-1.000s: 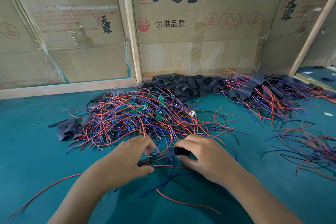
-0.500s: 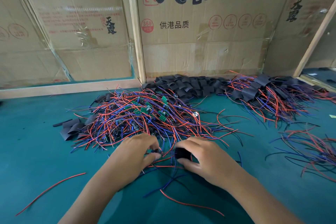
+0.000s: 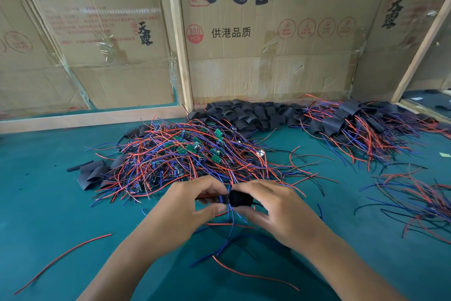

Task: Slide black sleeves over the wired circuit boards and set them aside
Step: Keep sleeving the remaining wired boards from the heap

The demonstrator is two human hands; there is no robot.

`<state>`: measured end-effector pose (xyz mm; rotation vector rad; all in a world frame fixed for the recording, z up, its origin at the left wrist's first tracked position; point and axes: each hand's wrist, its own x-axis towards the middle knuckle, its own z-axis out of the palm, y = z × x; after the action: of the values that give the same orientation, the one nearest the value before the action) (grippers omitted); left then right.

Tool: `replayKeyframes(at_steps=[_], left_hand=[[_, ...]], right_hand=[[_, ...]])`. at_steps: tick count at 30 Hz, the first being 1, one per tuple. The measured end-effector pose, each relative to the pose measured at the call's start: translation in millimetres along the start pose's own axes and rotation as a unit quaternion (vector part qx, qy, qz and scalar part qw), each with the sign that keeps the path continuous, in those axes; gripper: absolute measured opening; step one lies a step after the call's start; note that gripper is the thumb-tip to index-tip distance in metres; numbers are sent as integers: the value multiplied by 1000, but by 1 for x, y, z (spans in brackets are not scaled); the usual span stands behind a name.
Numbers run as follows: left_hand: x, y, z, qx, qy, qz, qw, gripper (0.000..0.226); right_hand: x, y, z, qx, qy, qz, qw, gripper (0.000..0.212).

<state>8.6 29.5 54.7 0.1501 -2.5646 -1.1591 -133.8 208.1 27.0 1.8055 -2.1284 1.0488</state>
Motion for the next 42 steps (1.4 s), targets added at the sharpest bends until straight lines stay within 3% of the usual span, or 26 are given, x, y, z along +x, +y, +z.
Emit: replayKeyframes(at_steps=[11, 25, 42], left_hand=[[2, 3, -4, 15, 28, 39, 999, 18], [1, 8, 0, 17, 43, 30, 998, 22], [1, 6, -2, -90, 30, -48, 994, 24]], right_hand=[[1, -1, 1, 4, 16, -27, 999, 37], [0, -3, 3, 8, 35, -46, 998, 34], [-2, -10, 7, 2, 27, -49, 998, 29]])
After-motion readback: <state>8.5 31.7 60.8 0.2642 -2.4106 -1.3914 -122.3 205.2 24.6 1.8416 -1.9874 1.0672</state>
